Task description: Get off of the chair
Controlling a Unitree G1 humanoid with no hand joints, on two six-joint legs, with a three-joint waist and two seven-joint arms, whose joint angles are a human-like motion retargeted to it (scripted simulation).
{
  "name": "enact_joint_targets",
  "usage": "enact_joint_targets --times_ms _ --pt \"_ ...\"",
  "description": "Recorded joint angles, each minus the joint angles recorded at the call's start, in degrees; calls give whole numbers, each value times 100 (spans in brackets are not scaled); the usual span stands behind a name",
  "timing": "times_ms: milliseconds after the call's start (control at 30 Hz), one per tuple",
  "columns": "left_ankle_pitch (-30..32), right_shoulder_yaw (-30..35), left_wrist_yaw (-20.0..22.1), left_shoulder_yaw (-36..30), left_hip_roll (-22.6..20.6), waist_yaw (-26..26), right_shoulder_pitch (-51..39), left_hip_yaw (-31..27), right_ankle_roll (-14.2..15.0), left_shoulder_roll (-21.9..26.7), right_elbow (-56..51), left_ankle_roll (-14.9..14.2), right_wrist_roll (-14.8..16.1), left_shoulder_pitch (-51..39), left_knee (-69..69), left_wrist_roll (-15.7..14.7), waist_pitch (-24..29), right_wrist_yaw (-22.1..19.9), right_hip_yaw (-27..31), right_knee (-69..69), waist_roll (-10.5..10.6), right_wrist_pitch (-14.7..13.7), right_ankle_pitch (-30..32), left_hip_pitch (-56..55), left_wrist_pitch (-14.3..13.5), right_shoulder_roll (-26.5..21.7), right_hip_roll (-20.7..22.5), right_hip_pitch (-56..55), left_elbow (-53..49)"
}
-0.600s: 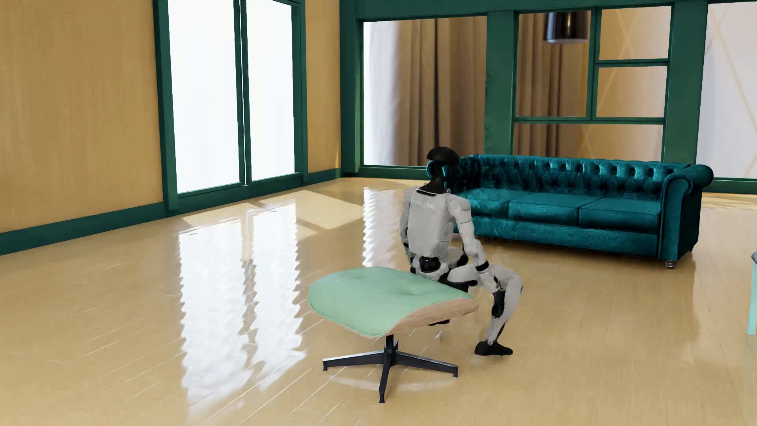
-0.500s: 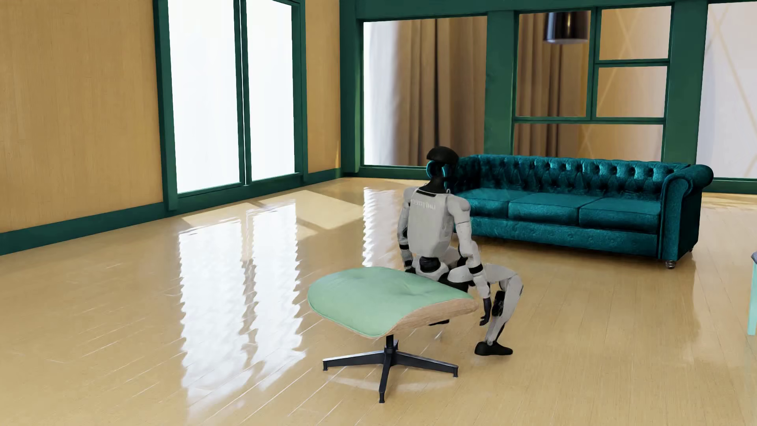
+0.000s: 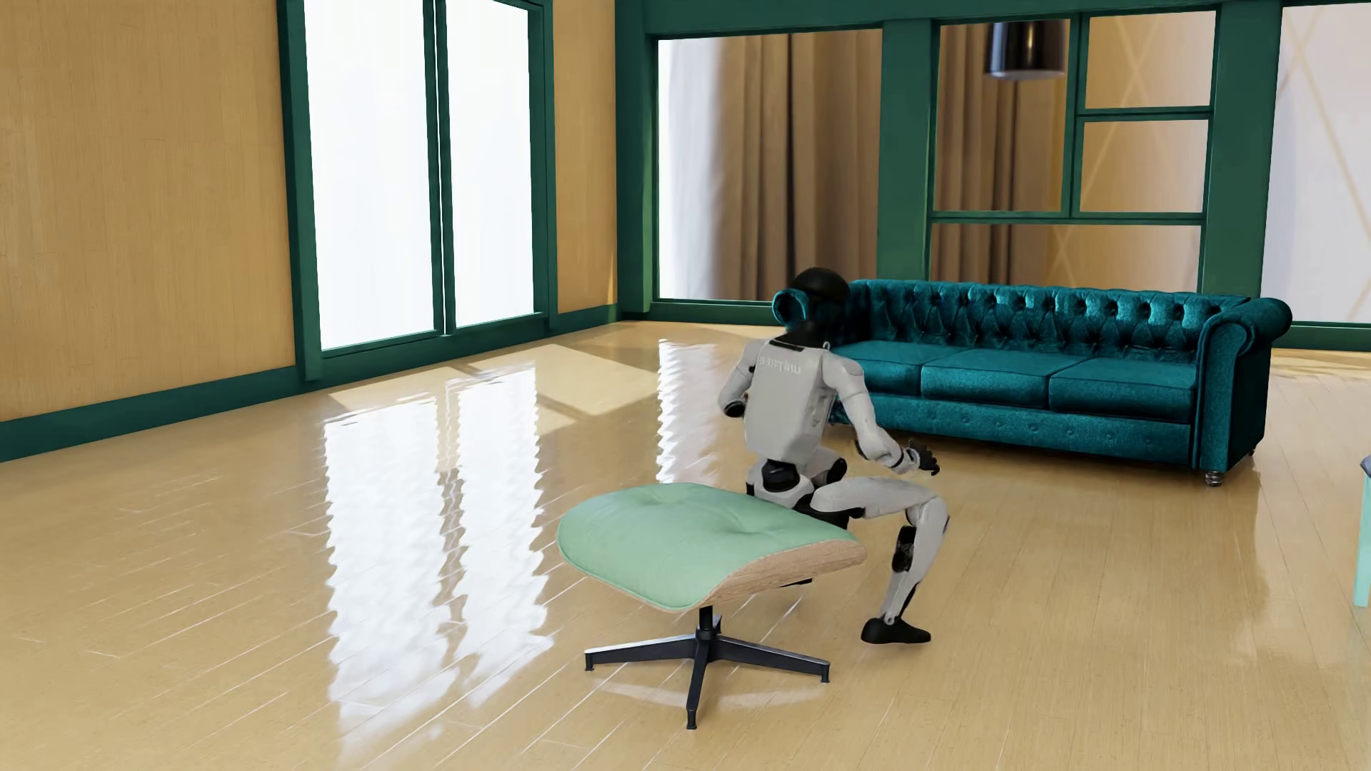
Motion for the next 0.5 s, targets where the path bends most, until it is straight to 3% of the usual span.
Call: enact_joint_targets --times_ms 67,100,133,167,233,267,400,500 --pt "-21 1257 -985 -979 21 15 -1309 -23 67 740 -375 -35 -361 -1123 36 337 125 791 18 17 -20 -348 -16 -193 -254 -667 -15 -169 -501" --pt "-32 1979 -1617 -1641 30 16 -2067 -30 97 1019 -416 -56 -513 -1826 51 497 213 1406 30 25 -27 -603 -26 -301 -396 -868 -27 -264 -660" --pt "-37 2742 -2344 -2413 13 12 -2873 -32 128 1167 -405 -64 -636 -2660 68 536 324 2098 47 40 -16 -718 -29 -434 -329 -976 -62 -388 -685" --pt "-92 3448 -1723 -3074 16 14 -3559 -61 189 1296 -404 -109 -616 -3387 79 392 447 1293 72 48 -15 -839 -65 -572 -575 -1043 -75 -521 -687" --pt "-132 4213 -1598 -3720 -21 16 -4492 -99 208 1584 -798 -139 -421 -4367 124 206 731 1023 137 70 3 -786 -93 -933 -560 -1346 -30 -850 -1021" --pt "-172 4555 -1264 -4022 -55 8 -4855 -105 195 1691 -1002 -163 -398 -4722 137 118 828 705 158 84 4 -810 -96 -1139 -634 -1478 -4 -1069 -1178" --pt "-361 4980 -466 -4433 -158 22 -5539 -165 254 2054 -1592 -170 -321 -5407 44 -48 1204 -145 202 -51 3 -961 -227 -1883 -826 -1889 77 -1758 -1818" --pt "-525 5005 -339 -4511 -240 22 -5607 -67 140 2035 -1598 -39 -355 -5537 -337 -44 1300 -272 79 -466 -32 -1028 -275 -1856 -897 -1881 172 -1771 -1795"
